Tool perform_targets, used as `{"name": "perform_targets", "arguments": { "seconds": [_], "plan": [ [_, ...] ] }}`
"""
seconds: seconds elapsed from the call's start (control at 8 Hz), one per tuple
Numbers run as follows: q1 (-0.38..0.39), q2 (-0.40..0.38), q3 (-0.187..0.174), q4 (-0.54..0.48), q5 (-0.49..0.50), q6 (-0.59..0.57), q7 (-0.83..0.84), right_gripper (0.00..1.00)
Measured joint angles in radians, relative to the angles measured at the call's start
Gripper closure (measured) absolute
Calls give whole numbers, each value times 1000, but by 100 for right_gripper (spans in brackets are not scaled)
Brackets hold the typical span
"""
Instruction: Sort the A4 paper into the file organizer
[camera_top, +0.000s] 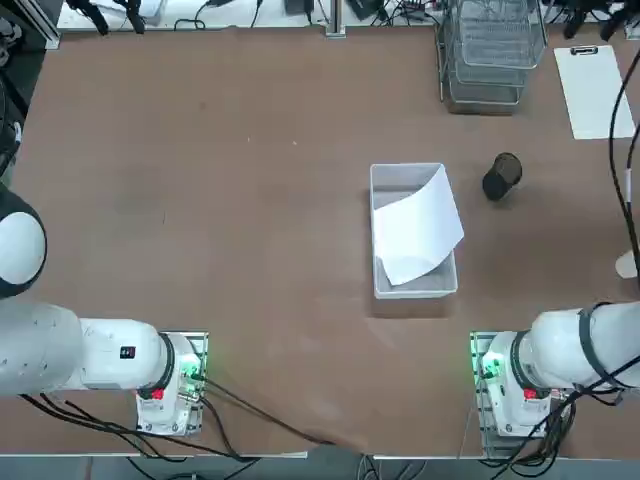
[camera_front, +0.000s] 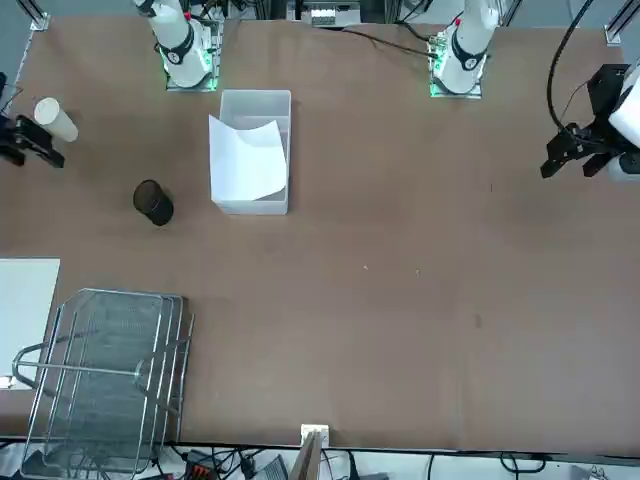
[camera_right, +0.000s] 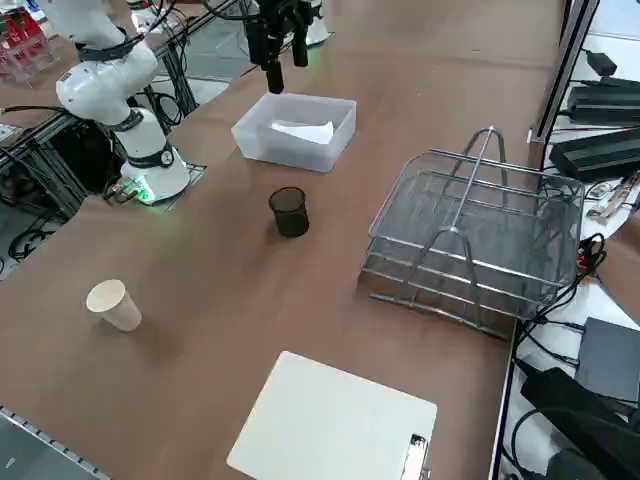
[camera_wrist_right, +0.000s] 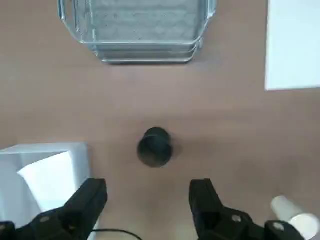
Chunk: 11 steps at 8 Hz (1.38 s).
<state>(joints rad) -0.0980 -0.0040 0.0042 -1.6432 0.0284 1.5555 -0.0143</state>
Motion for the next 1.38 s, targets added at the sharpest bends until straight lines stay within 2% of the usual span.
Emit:
{"name": "perform_targets", "arguments": {
  "seconds": [0.38, 0.62, 1.0, 1.38],
  "plan": [
    [180, 48, 12, -95, 28, -14, 254, 0],
    [268, 66, 15, -197, 51, -11, 291, 0],
    [313, 102, 14, -303, 157, 10, 293, 2],
    [378, 136, 14, -417, 167, 81, 293, 4]
  ]
}}
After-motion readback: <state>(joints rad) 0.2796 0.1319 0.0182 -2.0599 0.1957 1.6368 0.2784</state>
